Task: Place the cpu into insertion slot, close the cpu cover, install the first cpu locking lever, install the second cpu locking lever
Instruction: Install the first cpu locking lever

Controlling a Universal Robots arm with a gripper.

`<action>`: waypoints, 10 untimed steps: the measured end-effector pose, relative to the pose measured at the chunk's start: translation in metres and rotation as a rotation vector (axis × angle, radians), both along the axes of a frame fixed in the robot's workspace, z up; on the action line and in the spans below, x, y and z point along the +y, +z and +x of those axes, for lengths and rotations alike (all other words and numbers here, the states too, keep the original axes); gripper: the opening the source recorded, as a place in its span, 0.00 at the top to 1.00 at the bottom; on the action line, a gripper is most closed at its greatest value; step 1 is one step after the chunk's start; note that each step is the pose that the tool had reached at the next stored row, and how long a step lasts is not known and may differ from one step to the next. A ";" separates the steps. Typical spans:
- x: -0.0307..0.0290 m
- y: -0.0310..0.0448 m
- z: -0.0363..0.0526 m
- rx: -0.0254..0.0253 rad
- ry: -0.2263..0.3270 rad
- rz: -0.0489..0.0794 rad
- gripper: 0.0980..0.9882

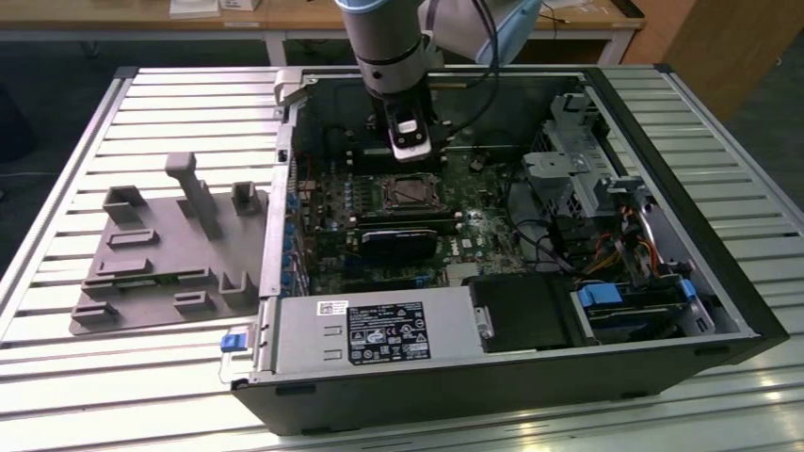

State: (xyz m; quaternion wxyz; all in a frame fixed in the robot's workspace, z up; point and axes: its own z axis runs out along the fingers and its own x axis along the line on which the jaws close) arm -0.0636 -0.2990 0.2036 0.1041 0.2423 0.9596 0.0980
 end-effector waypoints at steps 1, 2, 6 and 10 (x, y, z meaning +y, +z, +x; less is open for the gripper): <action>-0.0002 0.0015 0.0000 0.0000 0.000 0.000 1.00; -0.0004 0.0033 0.0000 0.0000 0.000 0.000 1.00; -0.0010 0.0099 -0.0001 0.0000 0.000 -0.002 1.00; -0.0017 0.0136 0.0000 -0.0002 0.000 -0.013 1.00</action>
